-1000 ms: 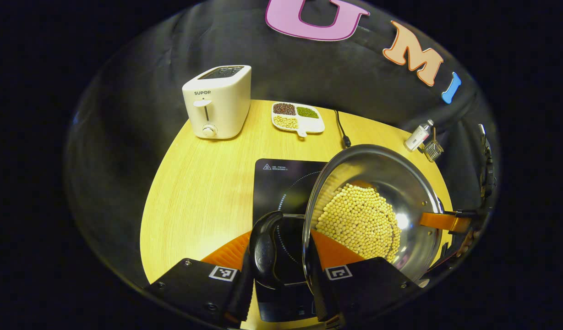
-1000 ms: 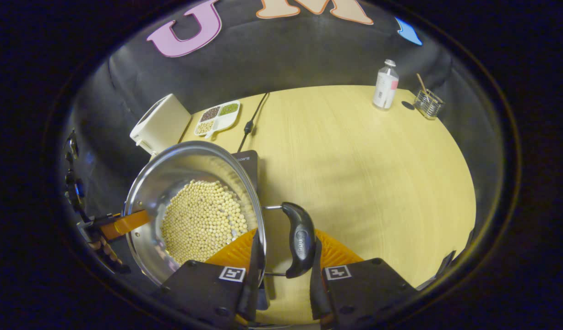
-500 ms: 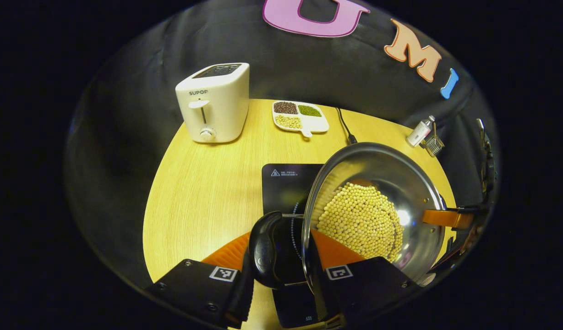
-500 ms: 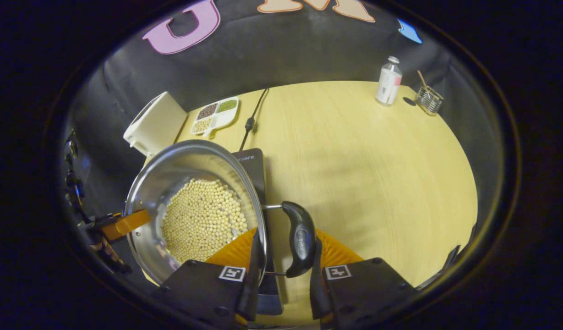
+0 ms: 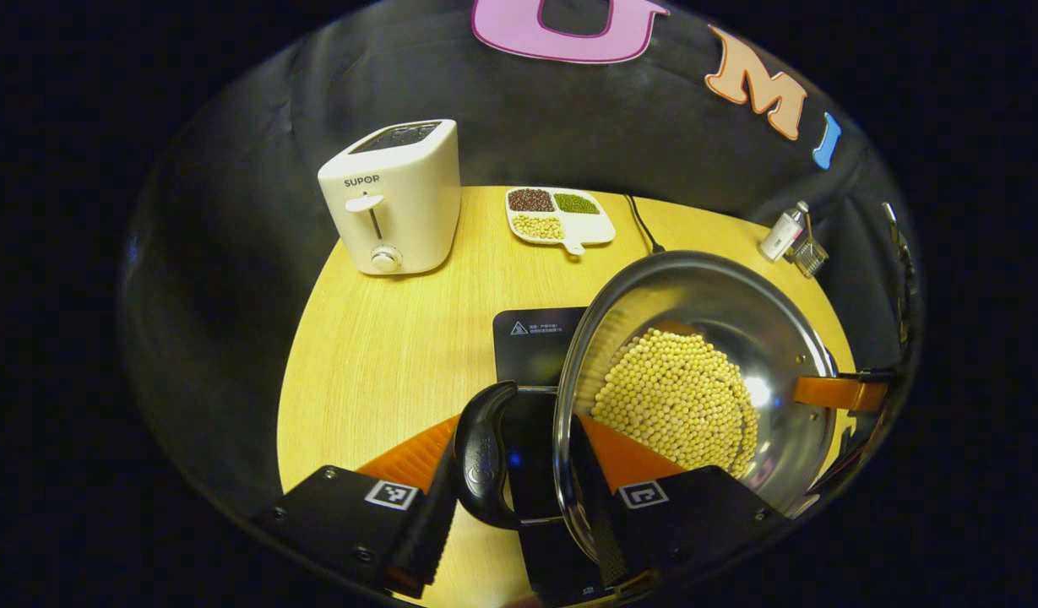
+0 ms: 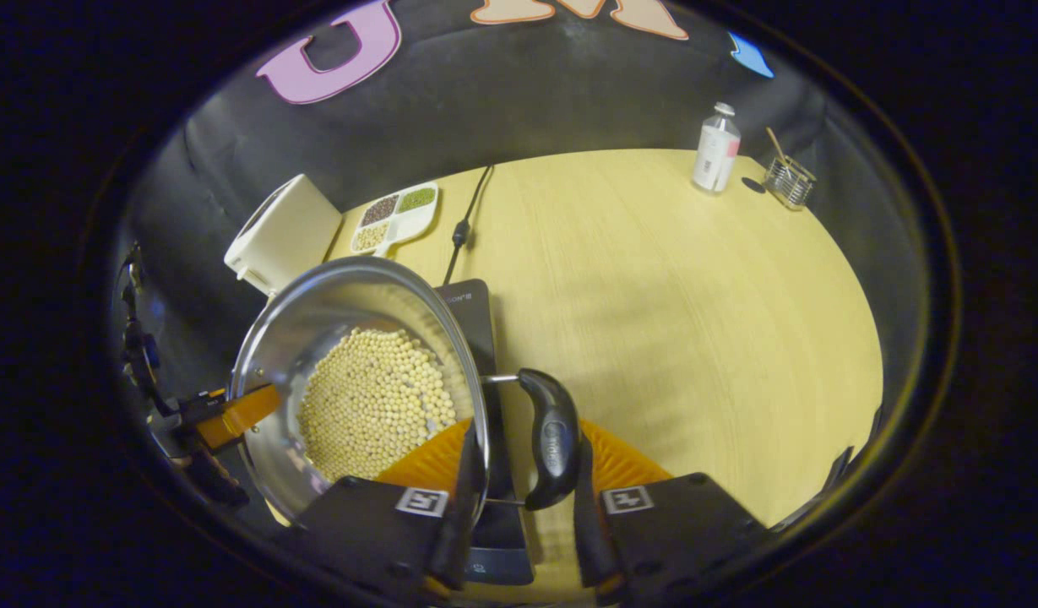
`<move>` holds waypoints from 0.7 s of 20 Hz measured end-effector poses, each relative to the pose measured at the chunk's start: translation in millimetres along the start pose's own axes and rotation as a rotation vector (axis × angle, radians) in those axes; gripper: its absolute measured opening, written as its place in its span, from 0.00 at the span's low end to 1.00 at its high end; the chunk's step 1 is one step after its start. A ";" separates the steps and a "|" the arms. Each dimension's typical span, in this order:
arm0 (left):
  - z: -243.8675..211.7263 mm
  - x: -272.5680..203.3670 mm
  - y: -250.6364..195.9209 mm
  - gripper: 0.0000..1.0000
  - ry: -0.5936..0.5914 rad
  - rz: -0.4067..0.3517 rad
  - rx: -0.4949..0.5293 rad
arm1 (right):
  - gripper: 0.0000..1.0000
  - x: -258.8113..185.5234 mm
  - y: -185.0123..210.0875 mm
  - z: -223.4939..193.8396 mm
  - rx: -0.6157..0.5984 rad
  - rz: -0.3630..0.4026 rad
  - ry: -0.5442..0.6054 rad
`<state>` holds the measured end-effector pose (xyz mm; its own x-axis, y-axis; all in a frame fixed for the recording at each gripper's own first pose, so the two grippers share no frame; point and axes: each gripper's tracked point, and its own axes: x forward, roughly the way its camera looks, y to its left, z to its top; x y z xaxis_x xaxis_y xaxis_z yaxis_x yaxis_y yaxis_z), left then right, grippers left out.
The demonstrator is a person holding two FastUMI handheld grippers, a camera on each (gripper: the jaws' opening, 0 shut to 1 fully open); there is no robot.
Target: First push the handle of the pot to place it horizontally, then grasp the pot with both hands and set it on the induction cooktop.
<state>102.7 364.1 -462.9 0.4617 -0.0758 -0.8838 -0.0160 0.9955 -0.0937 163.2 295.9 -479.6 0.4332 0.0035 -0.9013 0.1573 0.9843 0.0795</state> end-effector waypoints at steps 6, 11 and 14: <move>0.5 -15.4 -1.4 0.84 -0.033 0.041 -0.008 | 0.85 -10.2 -0.1 6.3 0.040 0.038 -0.060; 13.5 -37.2 -2.9 0.86 -0.099 0.097 0.025 | 0.94 -34.9 1.5 20.7 0.040 0.098 -0.141; 39.0 -68.2 -4.0 0.88 -0.204 0.177 0.082 | 0.94 -51.9 -13.5 38.3 0.048 0.119 -0.208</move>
<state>105.9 367.6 -384.4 0.6269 0.1045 -0.7721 -0.0444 0.9941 0.0985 172.6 275.7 -417.6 0.6239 0.0773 -0.7777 0.1345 0.9696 0.2043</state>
